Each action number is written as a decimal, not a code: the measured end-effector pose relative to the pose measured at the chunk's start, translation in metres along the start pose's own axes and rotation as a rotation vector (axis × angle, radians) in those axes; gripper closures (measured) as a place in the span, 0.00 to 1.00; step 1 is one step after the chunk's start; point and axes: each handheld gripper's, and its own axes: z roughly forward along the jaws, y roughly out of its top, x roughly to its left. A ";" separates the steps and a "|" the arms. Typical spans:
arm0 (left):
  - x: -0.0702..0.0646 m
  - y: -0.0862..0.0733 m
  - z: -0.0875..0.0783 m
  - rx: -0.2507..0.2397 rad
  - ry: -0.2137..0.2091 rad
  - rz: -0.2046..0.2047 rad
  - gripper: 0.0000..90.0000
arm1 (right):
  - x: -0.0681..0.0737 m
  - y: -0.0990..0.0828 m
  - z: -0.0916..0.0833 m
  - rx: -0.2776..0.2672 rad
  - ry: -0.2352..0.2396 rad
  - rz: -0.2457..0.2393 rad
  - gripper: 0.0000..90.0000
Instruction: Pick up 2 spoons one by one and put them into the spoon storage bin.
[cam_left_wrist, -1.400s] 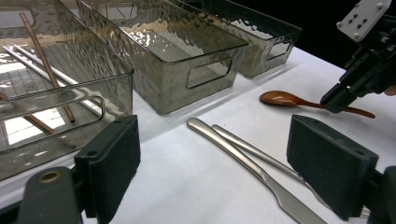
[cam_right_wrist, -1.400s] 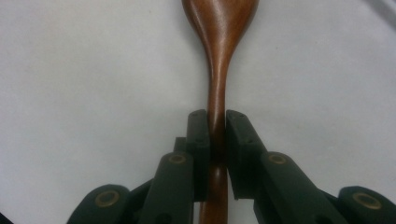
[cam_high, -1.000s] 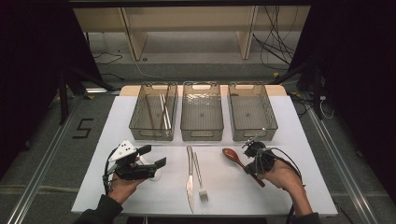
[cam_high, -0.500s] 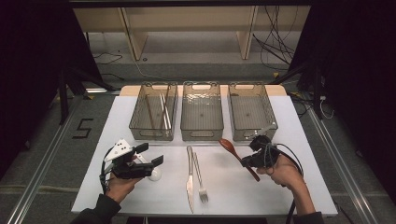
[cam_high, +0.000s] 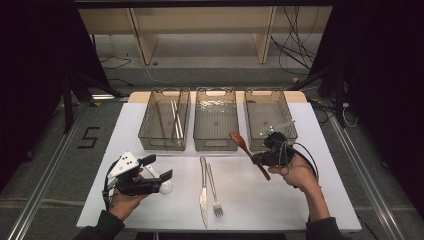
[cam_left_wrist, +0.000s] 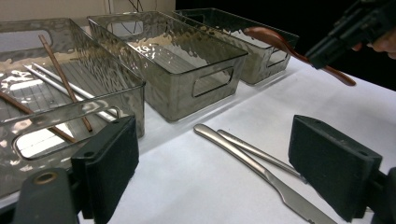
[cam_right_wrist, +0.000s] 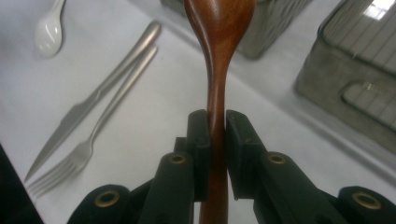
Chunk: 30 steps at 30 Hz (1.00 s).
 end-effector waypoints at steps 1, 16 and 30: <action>0.001 -0.001 0.000 -0.003 0.003 -0.007 0.18 | 0.000 0.004 0.000 -0.007 -0.006 0.000 0.90; 0.004 -0.003 -0.001 -0.007 0.015 -0.022 0.18 | -0.003 0.056 0.002 -0.070 -0.076 0.008 0.90; 0.005 -0.004 0.000 -0.006 0.021 -0.020 0.18 | -0.011 0.089 0.013 -0.076 -0.125 0.030 0.90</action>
